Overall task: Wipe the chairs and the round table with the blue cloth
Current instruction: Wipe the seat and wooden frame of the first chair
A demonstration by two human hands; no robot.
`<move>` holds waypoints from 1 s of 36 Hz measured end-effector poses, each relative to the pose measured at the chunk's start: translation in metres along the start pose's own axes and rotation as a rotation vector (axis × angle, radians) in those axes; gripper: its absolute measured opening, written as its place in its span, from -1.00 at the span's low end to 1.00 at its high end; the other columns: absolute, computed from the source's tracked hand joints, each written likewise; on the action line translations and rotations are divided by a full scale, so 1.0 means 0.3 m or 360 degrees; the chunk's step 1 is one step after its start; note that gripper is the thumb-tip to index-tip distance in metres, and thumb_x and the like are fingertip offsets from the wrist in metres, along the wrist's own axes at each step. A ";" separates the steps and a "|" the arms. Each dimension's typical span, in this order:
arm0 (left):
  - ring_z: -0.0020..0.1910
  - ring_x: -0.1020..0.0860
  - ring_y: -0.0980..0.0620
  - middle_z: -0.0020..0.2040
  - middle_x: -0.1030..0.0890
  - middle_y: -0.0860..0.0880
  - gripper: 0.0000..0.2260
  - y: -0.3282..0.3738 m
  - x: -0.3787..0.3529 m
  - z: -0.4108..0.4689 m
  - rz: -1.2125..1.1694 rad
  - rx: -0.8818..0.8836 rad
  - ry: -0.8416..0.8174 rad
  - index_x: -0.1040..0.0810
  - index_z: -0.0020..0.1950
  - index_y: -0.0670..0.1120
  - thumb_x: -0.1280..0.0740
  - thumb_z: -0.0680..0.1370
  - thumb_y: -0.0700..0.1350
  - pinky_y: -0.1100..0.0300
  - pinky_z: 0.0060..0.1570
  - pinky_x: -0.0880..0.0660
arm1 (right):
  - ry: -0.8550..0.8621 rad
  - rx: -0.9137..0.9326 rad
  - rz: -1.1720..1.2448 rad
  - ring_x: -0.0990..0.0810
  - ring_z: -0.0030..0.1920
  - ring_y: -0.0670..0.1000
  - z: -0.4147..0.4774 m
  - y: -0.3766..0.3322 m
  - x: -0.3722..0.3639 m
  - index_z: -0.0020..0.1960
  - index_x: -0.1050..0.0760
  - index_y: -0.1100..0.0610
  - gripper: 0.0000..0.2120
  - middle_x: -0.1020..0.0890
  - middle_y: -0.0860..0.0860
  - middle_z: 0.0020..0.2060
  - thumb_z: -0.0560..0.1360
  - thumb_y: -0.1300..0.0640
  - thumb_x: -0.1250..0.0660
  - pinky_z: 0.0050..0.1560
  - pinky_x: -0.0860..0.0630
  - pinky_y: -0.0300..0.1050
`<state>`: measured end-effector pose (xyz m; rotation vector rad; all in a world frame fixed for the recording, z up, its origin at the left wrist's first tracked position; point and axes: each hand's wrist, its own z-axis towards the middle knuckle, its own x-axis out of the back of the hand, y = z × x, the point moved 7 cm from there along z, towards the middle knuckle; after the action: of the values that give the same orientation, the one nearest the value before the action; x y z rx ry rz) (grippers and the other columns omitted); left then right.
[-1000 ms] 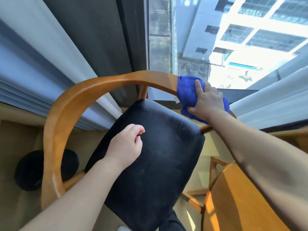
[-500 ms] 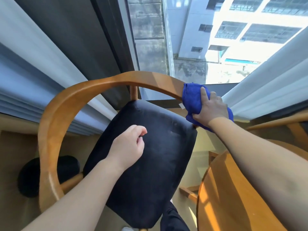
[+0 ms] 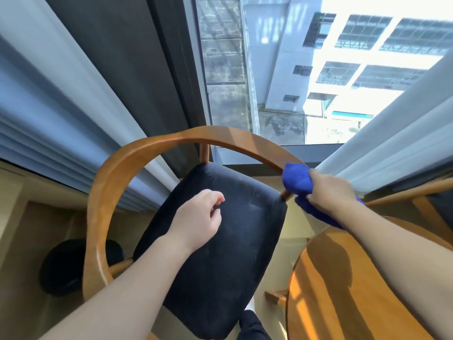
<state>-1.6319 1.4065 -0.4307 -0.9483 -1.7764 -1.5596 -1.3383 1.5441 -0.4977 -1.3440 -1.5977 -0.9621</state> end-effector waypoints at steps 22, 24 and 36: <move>-0.10 -0.50 -0.01 -0.09 -0.53 0.07 -0.84 -0.127 0.199 -0.155 0.0234 0.0170 -0.0106 -0.49 0.00 0.05 -0.32 0.43 -0.02 0.07 -0.10 -0.46 | -0.0256 0.1258 0.0068 -0.52 -0.17 -0.02 -0.367 -0.778 0.238 0.10 -0.34 -0.11 -0.40 -0.56 -0.11 -0.15 0.15 -0.23 -0.45 -0.22 -0.50 -0.06; -0.13 -0.51 -0.01 -0.12 -0.54 0.08 -0.86 -0.160 0.213 -0.173 0.0195 0.0230 -0.0092 -0.49 -0.04 0.05 -0.32 0.41 -0.02 0.07 -0.14 -0.48 | -0.0289 0.1229 0.0144 -0.51 -0.20 -0.04 -0.362 -0.793 0.241 0.08 -0.36 -0.13 -0.49 -0.57 -0.13 -0.17 0.17 -0.17 -0.41 -0.25 -0.49 -0.06; -0.25 -0.53 -0.03 -0.26 -0.56 0.04 -0.95 -0.313 0.285 -0.215 0.0005 0.0627 0.0149 -0.47 -0.17 0.02 -0.29 0.39 -0.09 0.11 -0.28 -0.49 | -0.0279 0.0674 0.0964 -0.59 -0.16 -0.03 -0.358 -0.934 0.210 -0.02 -0.54 -0.07 -0.75 -0.64 -0.10 -0.22 0.31 0.10 -0.37 -0.16 -0.56 -0.04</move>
<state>-1.7595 1.3483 -0.4063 -0.6744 -1.9165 -1.1675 -1.6094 1.4292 -0.4128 -1.4949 -1.2913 -0.1353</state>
